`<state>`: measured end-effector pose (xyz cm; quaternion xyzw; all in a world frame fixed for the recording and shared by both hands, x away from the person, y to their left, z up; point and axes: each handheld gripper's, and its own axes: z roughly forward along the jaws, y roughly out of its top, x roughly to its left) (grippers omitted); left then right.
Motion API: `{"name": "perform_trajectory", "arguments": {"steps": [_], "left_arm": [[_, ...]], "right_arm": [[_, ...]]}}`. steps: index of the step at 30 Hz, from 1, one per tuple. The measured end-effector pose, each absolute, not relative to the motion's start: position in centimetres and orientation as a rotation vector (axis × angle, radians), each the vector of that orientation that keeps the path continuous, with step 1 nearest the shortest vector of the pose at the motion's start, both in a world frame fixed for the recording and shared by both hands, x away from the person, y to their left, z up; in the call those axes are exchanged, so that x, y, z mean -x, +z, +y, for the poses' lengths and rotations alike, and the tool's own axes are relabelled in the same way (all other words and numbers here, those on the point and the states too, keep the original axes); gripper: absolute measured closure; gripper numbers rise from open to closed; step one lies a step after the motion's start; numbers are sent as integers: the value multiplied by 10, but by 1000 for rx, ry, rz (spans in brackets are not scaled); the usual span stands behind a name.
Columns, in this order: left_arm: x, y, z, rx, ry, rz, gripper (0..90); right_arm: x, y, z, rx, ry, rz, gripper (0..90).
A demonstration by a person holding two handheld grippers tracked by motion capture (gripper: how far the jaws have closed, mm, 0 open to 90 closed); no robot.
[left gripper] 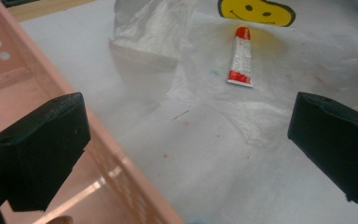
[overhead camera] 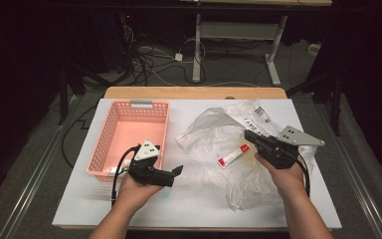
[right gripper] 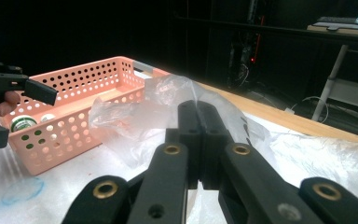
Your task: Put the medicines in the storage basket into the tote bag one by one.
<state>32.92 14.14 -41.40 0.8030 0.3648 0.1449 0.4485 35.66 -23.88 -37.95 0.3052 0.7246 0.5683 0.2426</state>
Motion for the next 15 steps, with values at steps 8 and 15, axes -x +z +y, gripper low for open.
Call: {"name": "perform_trajectory", "arguments": {"steps": [8,15], "left_arm": [[-330,-413,166,-1967,398,964,0],[-332,-408,186,-1939,427,1006,0]], "right_arm": [[-357,-379,-240,-836,1552,1980,900],[-356,-379,-240,-829,1554,1978,900]]}}
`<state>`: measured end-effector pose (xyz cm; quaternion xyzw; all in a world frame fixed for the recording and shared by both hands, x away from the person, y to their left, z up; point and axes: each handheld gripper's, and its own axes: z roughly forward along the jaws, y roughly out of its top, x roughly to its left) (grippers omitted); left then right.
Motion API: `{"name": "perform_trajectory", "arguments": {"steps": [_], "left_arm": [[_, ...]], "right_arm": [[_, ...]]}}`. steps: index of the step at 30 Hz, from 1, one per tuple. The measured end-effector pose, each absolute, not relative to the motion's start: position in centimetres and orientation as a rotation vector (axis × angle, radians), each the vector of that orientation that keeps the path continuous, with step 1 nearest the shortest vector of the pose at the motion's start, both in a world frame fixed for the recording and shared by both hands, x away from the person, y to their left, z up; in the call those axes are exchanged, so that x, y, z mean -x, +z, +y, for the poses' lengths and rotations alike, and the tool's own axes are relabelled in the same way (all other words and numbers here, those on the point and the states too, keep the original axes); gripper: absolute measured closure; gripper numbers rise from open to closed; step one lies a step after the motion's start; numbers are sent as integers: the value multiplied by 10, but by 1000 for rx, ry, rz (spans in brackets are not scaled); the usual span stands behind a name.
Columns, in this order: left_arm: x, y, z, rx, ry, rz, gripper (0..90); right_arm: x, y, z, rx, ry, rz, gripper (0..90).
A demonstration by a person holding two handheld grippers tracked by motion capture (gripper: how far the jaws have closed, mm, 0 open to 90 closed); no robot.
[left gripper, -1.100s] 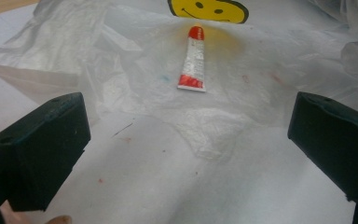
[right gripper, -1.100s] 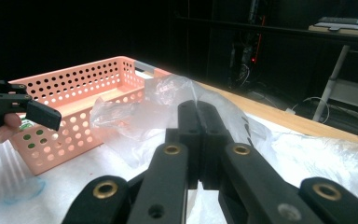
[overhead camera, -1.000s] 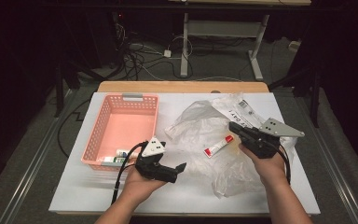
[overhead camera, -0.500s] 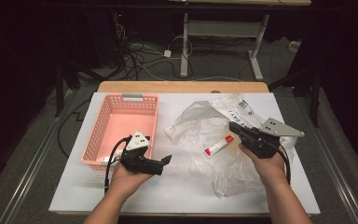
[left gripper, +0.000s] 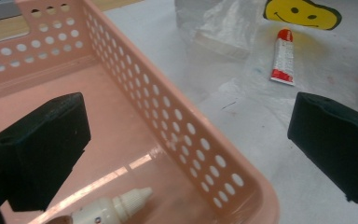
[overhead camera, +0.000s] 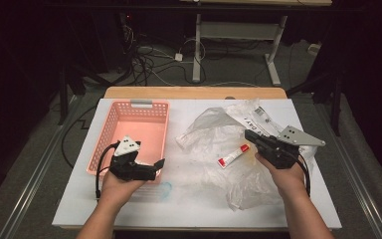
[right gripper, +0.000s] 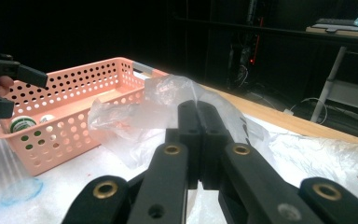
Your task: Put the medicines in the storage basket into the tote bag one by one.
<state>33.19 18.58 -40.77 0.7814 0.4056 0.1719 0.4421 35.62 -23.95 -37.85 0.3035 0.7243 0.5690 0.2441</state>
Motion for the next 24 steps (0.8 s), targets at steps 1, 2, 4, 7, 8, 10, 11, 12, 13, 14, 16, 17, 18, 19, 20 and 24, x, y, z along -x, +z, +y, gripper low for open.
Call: {"name": "perform_trajectory", "arguments": {"steps": [1,2,4,7,8,10,11,12,13,14,16,17,18,19,20,24], "left_arm": [[-332,-407,189,-1938,431,1014,0],[-333,-407,192,-1935,434,1028,0],[-334,-407,200,-1922,429,1052,0],[-335,-408,211,-1913,445,1087,0],[-336,-409,215,-1908,446,1096,0],[-337,-410,221,-1902,438,1107,0],[-338,-410,224,-1897,431,1109,0],[-338,-410,227,-1891,427,1113,0],[-338,-410,230,-1888,430,1119,0],[-338,-410,233,-1880,429,1128,0],[-339,-410,239,-1871,435,1143,0],[-339,-411,241,-1870,441,1150,0],[-338,-411,243,-1871,447,1156,0],[-339,-411,245,-1869,448,1163,0],[-338,-412,247,-1866,450,1168,0],[-339,-412,253,-1848,452,1180,0]], "right_arm": [[-356,-378,-240,-833,1553,1976,900],[-356,-378,-240,-831,1553,1977,900],[-356,-378,-240,-830,1555,1972,900],[-355,-378,-240,-831,1555,1972,900],[-355,-378,-240,-832,1555,1972,900],[-356,-378,-240,-832,1552,1975,900],[-356,-378,-240,-831,1551,1977,900],[-356,-378,-240,-832,1553,1977,900],[-356,-379,-240,-834,1550,1978,900],[-356,-379,-240,-836,1550,1977,900],[-356,-379,-240,-834,1549,1978,900],[-356,-379,-240,-833,1549,1978,900],[-356,-379,-240,-835,1549,1977,900],[-356,-379,-240,-835,1549,1978,900],[-356,-379,-240,-835,1548,1978,900],[-356,-379,-240,-830,1546,1984,900]]}}
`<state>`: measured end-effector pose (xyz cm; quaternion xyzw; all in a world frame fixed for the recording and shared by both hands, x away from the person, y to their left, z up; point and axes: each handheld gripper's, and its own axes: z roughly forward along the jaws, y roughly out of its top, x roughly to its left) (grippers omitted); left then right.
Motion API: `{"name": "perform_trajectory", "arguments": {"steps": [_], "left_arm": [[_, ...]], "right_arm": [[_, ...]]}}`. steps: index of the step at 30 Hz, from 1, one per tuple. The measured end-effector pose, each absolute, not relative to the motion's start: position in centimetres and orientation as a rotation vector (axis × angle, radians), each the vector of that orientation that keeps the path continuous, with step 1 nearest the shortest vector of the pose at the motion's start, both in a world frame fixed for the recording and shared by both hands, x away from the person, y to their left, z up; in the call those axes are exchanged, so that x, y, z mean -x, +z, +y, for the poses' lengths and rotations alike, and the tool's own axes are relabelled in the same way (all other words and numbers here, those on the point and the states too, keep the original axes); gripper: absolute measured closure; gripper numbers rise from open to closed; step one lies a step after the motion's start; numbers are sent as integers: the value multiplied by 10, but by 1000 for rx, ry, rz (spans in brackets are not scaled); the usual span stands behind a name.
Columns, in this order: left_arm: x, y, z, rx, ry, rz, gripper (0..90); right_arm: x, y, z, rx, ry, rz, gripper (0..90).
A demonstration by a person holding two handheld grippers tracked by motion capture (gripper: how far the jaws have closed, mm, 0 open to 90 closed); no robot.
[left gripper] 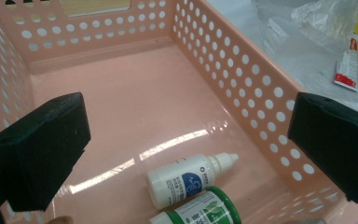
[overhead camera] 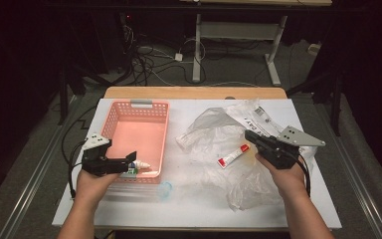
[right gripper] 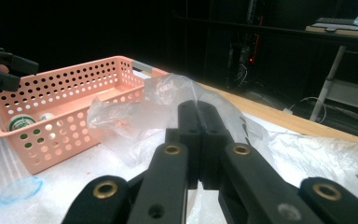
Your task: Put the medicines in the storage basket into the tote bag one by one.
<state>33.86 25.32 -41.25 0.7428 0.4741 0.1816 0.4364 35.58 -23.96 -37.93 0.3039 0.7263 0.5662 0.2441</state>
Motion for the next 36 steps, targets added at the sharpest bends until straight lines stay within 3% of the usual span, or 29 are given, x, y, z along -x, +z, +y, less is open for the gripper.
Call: {"name": "perform_trajectory", "arguments": {"steps": [12,24,36], "left_arm": [[-347,-410,250,-1853,419,1185,0],[-368,-398,241,-1963,408,1211,0],[-393,-406,224,-2249,293,1238,4]], "right_arm": [[-355,-378,-239,-832,1552,1981,900],[-355,-379,-240,-841,1561,1976,900],[-356,-381,-240,-857,1561,1983,900]]}}
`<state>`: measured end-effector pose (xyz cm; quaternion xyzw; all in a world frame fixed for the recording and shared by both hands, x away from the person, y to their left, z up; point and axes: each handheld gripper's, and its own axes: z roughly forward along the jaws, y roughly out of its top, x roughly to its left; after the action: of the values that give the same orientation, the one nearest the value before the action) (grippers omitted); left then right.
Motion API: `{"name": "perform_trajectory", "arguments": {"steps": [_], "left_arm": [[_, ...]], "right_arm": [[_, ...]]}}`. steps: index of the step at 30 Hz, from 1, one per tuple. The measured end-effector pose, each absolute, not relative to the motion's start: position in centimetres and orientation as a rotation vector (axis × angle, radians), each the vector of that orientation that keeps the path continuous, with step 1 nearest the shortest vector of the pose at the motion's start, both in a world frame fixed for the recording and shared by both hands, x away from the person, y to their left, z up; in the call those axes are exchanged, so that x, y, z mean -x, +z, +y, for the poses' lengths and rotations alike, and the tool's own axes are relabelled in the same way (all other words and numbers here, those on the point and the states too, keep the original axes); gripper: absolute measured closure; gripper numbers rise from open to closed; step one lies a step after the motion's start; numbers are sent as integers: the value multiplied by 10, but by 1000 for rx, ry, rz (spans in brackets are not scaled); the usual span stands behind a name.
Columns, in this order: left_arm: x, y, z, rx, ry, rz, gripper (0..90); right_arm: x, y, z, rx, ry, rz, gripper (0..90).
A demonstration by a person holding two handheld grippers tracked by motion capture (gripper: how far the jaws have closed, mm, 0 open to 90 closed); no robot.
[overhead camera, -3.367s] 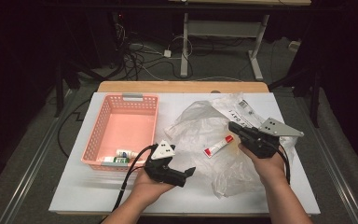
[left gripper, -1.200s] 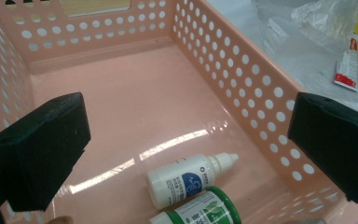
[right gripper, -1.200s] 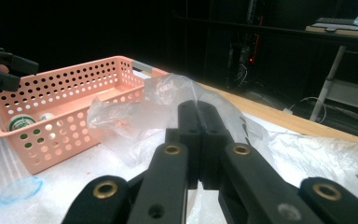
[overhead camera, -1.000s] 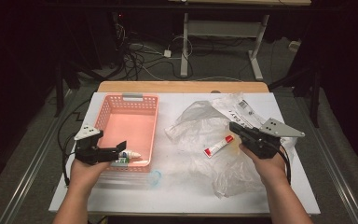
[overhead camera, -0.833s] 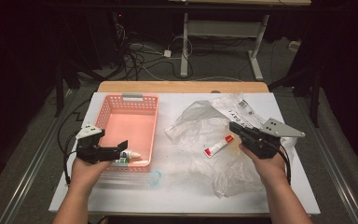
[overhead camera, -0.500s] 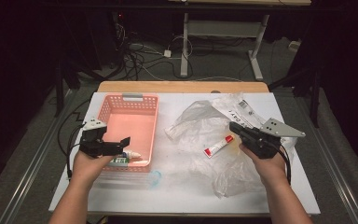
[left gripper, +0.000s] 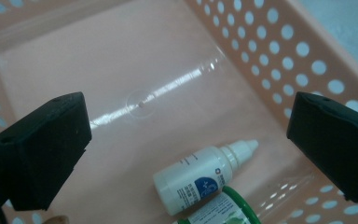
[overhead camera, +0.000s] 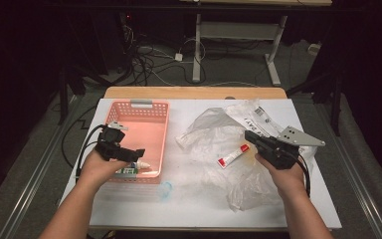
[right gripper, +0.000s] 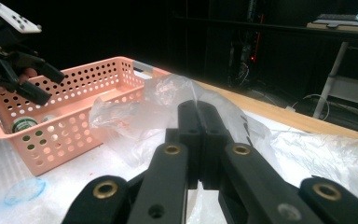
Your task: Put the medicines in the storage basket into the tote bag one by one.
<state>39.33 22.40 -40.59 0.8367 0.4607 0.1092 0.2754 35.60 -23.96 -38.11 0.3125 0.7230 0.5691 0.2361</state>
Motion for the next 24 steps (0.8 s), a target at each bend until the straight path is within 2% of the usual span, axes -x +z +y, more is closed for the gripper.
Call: {"name": "perform_trajectory", "arguments": {"steps": [6,11,16,24], "left_arm": [[-401,-410,220,-2369,201,1271,62],[-408,-414,223,-2439,122,1325,67],[-405,-415,230,-2474,46,1361,139],[-397,-419,230,-2447,-96,1462,123]], "right_arm": [[-355,-380,-239,-849,1560,1979,900],[-354,-378,-239,-843,1563,1973,900],[-353,-378,-239,-841,1562,1974,900],[-353,-378,-237,-829,1556,1979,900]]}}
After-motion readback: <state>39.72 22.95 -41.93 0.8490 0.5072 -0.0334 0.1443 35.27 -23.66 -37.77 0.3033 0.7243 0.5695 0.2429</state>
